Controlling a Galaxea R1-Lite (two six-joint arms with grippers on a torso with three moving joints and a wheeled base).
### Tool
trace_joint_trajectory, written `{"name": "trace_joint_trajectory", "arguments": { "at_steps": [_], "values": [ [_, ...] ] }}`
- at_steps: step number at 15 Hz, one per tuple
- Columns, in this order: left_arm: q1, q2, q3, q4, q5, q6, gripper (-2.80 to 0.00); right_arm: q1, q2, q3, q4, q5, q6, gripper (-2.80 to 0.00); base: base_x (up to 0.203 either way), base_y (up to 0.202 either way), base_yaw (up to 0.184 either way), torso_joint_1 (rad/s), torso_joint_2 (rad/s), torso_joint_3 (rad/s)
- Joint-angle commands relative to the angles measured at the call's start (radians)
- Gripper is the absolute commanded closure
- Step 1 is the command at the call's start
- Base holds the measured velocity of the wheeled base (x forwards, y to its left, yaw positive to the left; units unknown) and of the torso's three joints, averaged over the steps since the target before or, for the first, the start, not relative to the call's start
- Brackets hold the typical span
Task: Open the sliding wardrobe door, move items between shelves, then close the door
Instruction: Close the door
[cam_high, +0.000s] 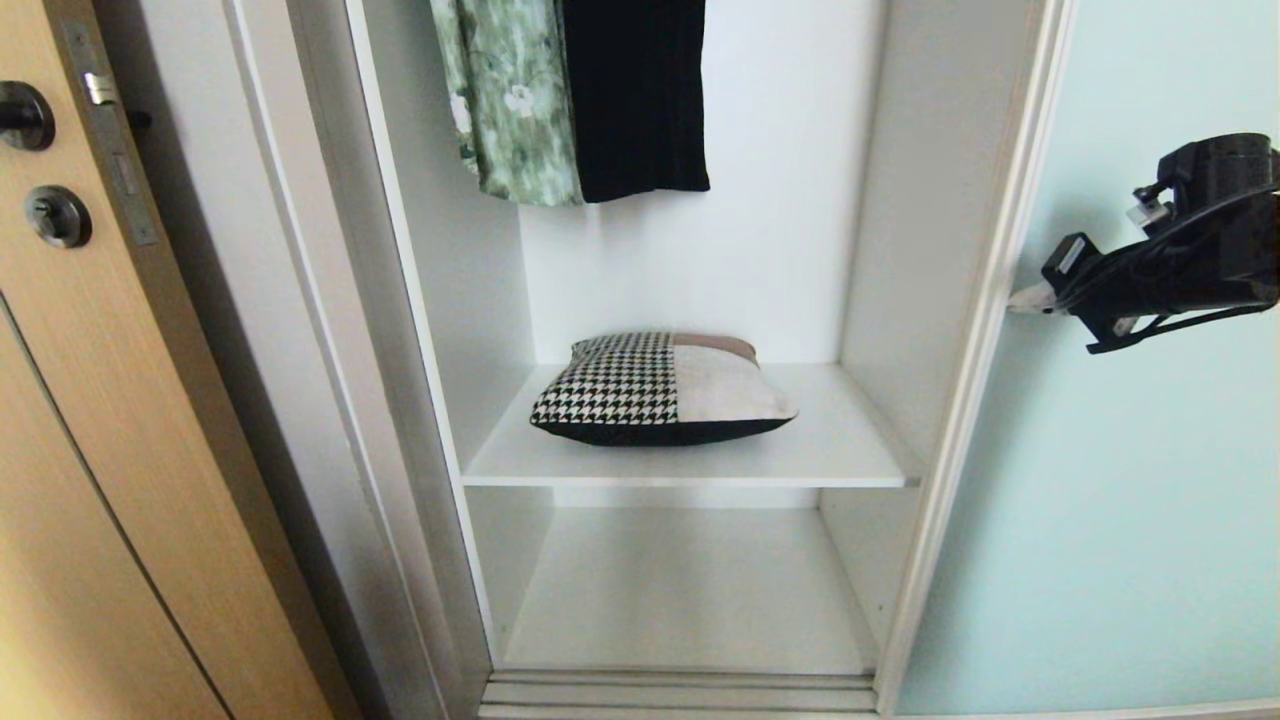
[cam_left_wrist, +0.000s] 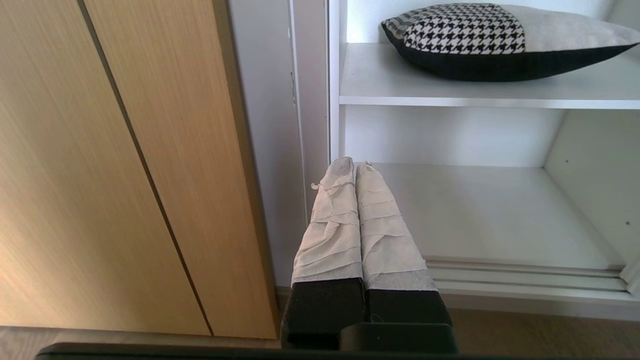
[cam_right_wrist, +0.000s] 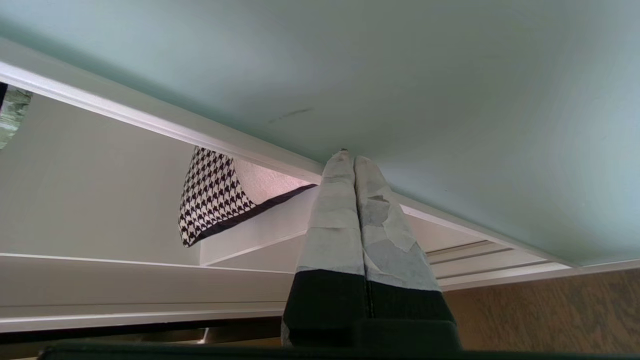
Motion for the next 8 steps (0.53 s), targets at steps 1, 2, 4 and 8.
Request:
{"name": "trace_joint_trajectory", "arguments": {
  "at_steps": [1,2,4,8],
  "values": [
    [0.000,0.001,0.002,0.000,0.000,0.000,0.00,0.015,0.006,0.000,-0.011,0.004,0.004,0.00,0.000,0.000,0.000,0.000,0.00,0.000],
    [0.000,0.001,0.002,0.000,0.000,0.000,0.00,0.021,0.004,0.000,-0.013,0.004,0.003,0.00,0.000,0.000,0.000,0.000,0.00,0.000],
    [0.000,0.000,0.002,0.000,0.000,0.000,0.00,0.038,-0.003,0.000,-0.019,0.001,0.002,0.00,0.000,0.000,0.000,0.000,0.00,0.000],
    [0.000,0.001,0.002,0.000,0.000,0.000,0.00,0.120,-0.027,0.012,-0.017,-0.058,0.002,0.00,0.000,0.000,0.000,0.000,0.00,0.000]
  ]
}}
